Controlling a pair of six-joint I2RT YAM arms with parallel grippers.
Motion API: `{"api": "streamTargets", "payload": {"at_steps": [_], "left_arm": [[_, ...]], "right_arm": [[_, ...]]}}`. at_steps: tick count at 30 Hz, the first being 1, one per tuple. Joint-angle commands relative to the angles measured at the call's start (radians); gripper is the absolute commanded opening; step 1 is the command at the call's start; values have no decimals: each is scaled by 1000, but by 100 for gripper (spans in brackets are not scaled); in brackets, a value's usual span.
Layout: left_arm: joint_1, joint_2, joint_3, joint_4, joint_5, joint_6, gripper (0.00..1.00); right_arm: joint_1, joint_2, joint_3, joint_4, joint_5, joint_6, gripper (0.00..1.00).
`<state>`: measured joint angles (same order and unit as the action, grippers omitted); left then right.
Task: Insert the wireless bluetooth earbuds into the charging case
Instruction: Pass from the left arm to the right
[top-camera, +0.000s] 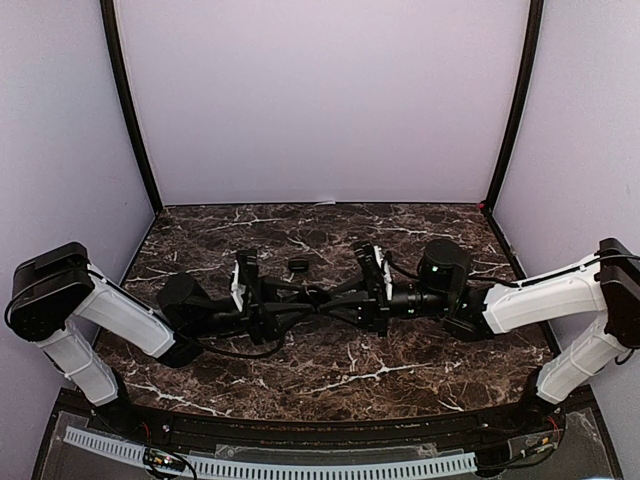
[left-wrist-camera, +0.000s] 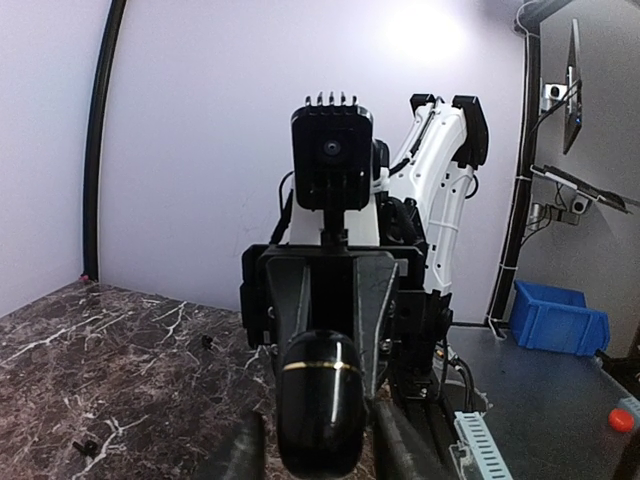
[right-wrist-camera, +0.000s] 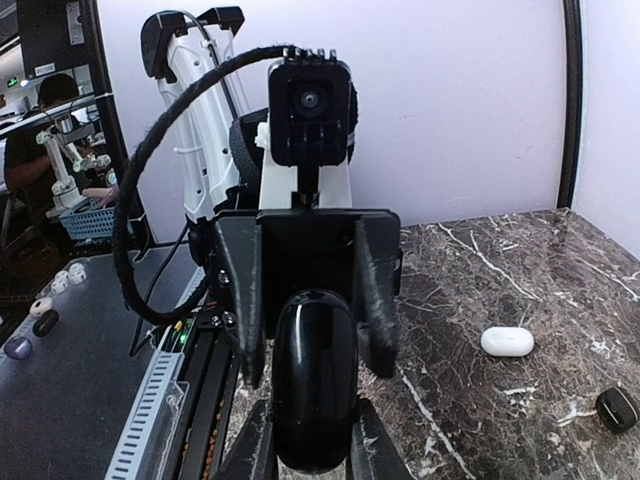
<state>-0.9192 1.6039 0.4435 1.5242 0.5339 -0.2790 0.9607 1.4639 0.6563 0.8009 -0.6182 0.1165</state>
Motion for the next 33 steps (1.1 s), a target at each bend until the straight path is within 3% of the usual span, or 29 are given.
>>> {"api": "streamTargets", "payload": {"at_steps": [1,6,10,14,16,19,24,29,33], "left_arm": [[1,-38,-28,2,6,-3,54],[52,-168,-126,-86,48,-21,76],[78,-291,-121,-387,66,38,88],[82,-397,-84,-649,-24,79,98],[82,-448,-103,-664,-77,82,99],[82,-488,-177,-551,-197,13,99],[81,-487,-157,-629,0,115,97],[80,-394,-83,-737,39,167,91],[73,-325,-86,-630,74,146,90]], "right_arm": [[-24,-22,38,-91,-61,-47,10],[-44,-73,90,-405,-61,-200,10],[-46,-99,135,-602,-47,-291,11],[-46,-108,177,-711,-32,-337,11],[-46,-108,192,-738,-20,-350,11],[-46,-100,219,-774,-2,-367,11],[-42,-73,276,-828,0,-389,11],[-26,-43,325,-853,10,-404,11],[-12,-19,353,-867,7,-414,11]]}}
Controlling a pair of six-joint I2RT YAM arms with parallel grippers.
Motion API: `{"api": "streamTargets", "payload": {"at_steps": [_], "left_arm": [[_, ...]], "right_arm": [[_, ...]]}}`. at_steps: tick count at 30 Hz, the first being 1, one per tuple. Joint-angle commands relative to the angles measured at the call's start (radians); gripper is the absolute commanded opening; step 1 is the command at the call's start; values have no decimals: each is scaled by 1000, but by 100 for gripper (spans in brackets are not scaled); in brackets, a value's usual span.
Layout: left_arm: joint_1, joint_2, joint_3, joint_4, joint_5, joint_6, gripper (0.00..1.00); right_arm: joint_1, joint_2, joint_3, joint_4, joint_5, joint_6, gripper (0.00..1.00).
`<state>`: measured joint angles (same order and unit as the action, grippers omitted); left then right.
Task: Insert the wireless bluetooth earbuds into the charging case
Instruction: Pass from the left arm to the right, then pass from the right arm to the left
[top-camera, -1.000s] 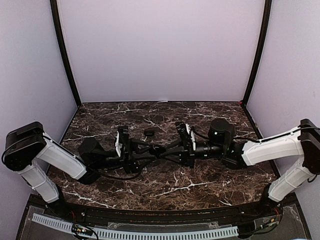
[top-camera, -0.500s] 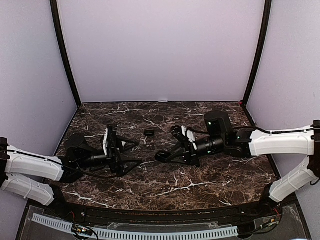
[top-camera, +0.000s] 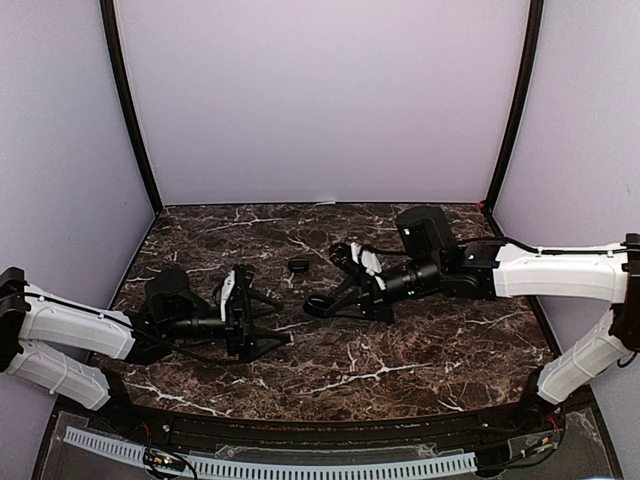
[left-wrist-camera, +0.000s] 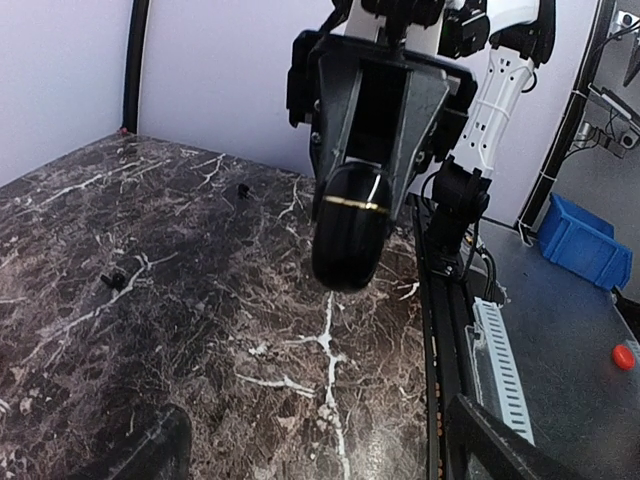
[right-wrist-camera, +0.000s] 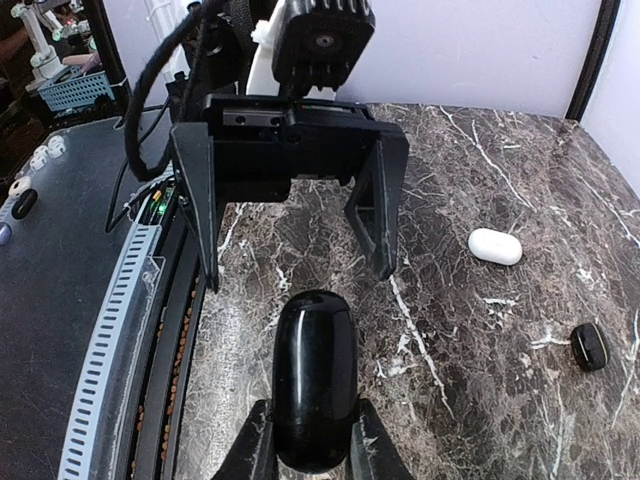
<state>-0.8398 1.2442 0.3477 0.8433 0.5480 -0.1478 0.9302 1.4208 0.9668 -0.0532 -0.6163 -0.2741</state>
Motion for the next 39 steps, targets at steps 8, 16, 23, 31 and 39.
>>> {"api": "streamTargets", "payload": {"at_steps": [8,16,23,31,39], "left_arm": [[-37,179,67,175,81,-7,80],[-43,248,95,242,92,-12,72],[-44,272,108,261,107,4,59],[-45,297,96,336,151,-2,45],[-45,300,98,331,159,0,26]], "right_arm": [[39,61,81,-43,7,-45,10],[51,75,96,-64,23,-63,10],[56,95,110,-80,31,-74,10],[65,110,123,-79,30,-77,9],[70,109,119,-82,31,-74,11]]}}
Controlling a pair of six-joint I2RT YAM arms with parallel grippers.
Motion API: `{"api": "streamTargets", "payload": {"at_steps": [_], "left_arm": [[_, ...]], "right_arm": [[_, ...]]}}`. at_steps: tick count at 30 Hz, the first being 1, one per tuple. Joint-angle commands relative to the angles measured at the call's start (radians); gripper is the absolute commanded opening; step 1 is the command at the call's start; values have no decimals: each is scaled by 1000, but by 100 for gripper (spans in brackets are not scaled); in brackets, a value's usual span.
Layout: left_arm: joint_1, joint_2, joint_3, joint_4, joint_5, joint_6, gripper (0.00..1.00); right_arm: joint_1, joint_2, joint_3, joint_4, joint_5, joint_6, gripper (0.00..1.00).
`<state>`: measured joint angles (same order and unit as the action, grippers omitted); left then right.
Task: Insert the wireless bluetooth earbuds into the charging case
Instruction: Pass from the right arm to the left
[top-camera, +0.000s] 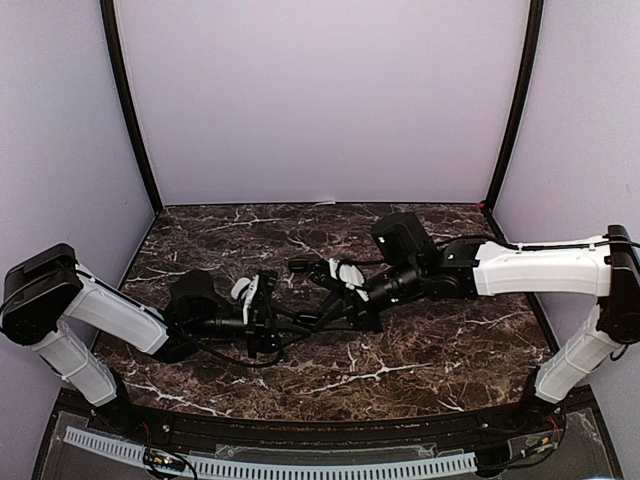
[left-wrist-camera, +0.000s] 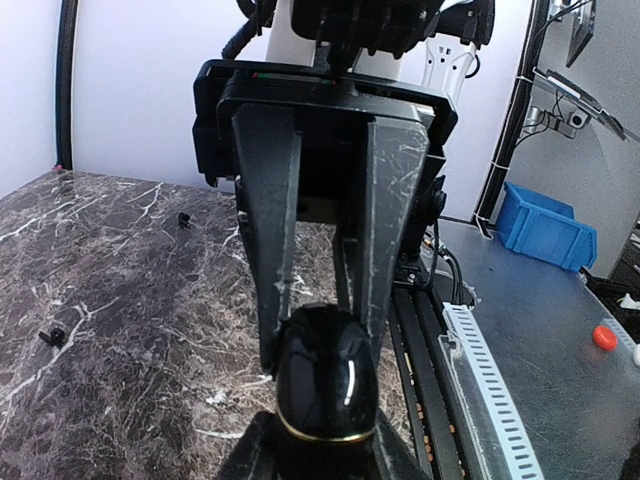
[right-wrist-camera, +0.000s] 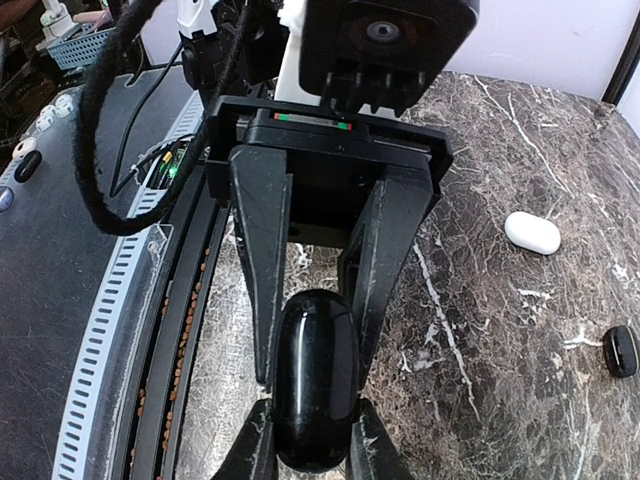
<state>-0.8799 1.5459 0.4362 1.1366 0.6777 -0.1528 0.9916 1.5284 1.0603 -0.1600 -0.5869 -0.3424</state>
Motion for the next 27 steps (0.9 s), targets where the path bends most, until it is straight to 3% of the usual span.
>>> {"api": "streamTargets", "payload": {"at_steps": [1,4,11,27], "left_arm": [[-5,-3,10,35,29,7,23],[-5,-1,13,25,35,4,19],[-7,4,0,65,89,3,17],[-7,10,-19,129,192,-30,17]], "right_arm": [[10,1,25,25,4,-5,11],[11,0,23,27,11,-4,13],[9,-21,-15,87,57,36,30],[-57,-71,-82,221,108,171,30]]}}
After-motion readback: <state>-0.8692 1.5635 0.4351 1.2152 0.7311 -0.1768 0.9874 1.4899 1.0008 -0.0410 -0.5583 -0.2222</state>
